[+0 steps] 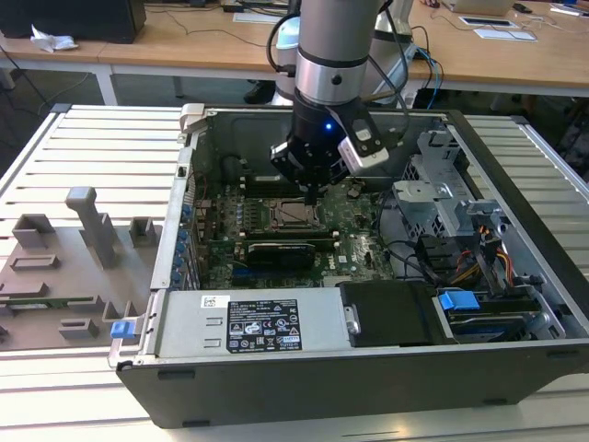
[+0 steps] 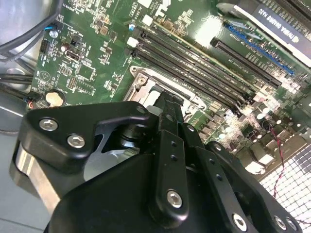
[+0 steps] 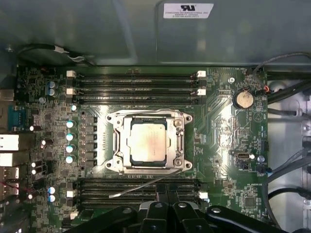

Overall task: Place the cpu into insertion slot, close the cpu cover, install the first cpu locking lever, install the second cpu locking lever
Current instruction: 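Install the second cpu locking lever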

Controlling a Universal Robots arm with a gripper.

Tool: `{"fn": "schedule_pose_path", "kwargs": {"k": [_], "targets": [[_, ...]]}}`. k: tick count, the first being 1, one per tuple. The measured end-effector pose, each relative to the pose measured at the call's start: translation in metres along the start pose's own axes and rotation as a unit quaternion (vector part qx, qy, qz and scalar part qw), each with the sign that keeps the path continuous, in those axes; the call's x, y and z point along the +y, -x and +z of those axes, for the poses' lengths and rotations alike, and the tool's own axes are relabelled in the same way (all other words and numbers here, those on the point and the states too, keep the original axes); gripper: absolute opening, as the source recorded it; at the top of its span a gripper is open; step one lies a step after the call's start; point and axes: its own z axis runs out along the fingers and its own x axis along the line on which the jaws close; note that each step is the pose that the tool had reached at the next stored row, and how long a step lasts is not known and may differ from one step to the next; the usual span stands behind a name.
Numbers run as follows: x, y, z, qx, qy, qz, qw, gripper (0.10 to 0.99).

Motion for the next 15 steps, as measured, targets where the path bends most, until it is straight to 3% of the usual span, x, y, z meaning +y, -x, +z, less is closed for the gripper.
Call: {"fn": "schedule_pose_path", "kwargs": {"k": [5,8,9,12,15], "targets": [[-0.0067,-0.0001,0.0003,-0.0001,0.0006,0.000,1.0000,0.106],[-0.0068,0.0000,0.0005,-0.0001,0.0263,0.000,0.9997,0.106],[-0.0076,-0.0001,0.0008,-0.0002,0.0322,0.000,0.9995,0.106],[-0.0142,-0.0007,0.0033,-0.0002,0.0326,0.000,0.9995,0.106],[-0.0159,-0.0007,0.0124,-0.0001,0.0326,0.000,0.9995,0.106]]}}
